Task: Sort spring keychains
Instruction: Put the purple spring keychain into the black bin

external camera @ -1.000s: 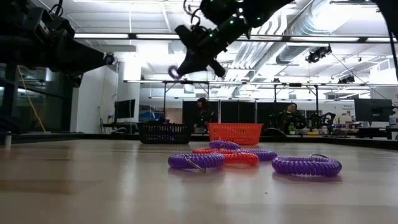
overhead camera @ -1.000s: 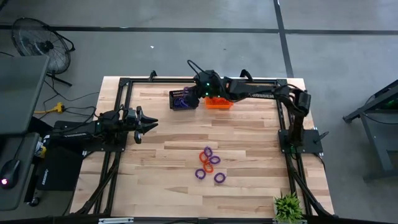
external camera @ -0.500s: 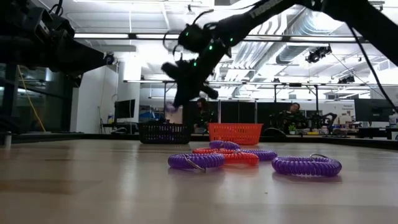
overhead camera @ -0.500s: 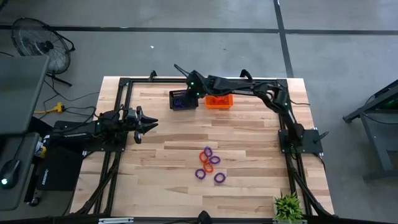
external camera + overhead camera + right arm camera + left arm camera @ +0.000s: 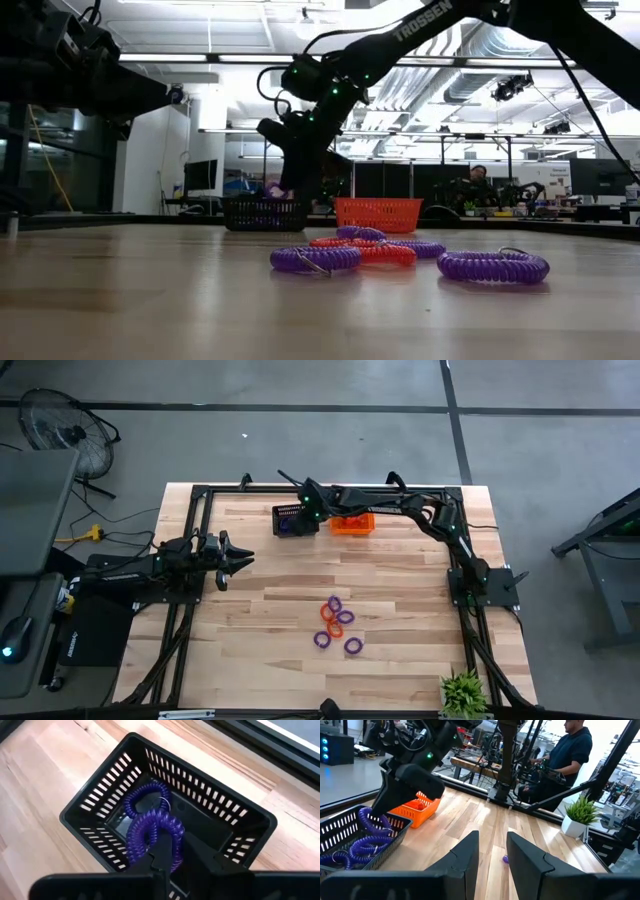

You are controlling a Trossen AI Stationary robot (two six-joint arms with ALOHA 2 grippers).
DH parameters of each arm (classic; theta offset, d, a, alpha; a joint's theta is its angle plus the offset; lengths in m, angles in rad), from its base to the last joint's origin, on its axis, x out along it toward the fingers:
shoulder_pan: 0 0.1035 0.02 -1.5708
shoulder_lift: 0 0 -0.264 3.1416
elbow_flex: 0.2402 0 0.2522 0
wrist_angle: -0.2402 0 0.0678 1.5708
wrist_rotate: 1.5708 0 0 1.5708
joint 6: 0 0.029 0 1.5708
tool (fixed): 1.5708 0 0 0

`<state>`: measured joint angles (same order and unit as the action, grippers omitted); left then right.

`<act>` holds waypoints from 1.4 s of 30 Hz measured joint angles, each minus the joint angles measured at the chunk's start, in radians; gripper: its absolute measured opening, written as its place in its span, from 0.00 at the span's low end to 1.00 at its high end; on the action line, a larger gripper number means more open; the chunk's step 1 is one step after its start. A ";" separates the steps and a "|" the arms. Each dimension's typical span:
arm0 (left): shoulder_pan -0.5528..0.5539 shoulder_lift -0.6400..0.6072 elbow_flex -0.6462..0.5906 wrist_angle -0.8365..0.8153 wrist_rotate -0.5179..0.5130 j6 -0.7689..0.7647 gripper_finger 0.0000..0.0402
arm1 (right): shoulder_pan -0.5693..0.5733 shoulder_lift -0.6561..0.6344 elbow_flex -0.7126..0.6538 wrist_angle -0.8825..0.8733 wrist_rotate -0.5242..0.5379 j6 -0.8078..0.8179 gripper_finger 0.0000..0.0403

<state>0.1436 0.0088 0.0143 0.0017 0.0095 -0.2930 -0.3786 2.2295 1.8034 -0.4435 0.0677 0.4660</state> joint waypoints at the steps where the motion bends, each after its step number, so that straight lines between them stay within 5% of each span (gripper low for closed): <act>1: 0.000 0.000 0.000 0.000 0.000 0.000 0.25 | 0.000 0.000 0.000 0.000 -0.004 -0.001 0.10; 15: 0.000 0.000 0.000 0.000 0.000 0.000 0.25 | -0.003 0.000 0.000 0.000 -0.015 -0.002 0.31; 23: 0.000 0.000 0.000 0.000 0.000 0.000 0.25 | -0.021 0.000 0.056 -0.022 -0.166 -0.005 0.39; 33: 0.000 0.000 0.000 0.000 -0.001 0.000 0.25 | 0.022 -0.002 0.171 -0.256 -0.501 -0.299 0.37; 42: 0.000 0.000 0.000 0.000 -0.001 0.000 0.25 | 0.125 -0.002 0.182 -0.533 -0.514 -0.540 0.36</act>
<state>0.1436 0.0086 0.0143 0.0017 0.0090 -0.2932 -0.2541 2.2276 1.9851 -0.9762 -0.4466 -0.0736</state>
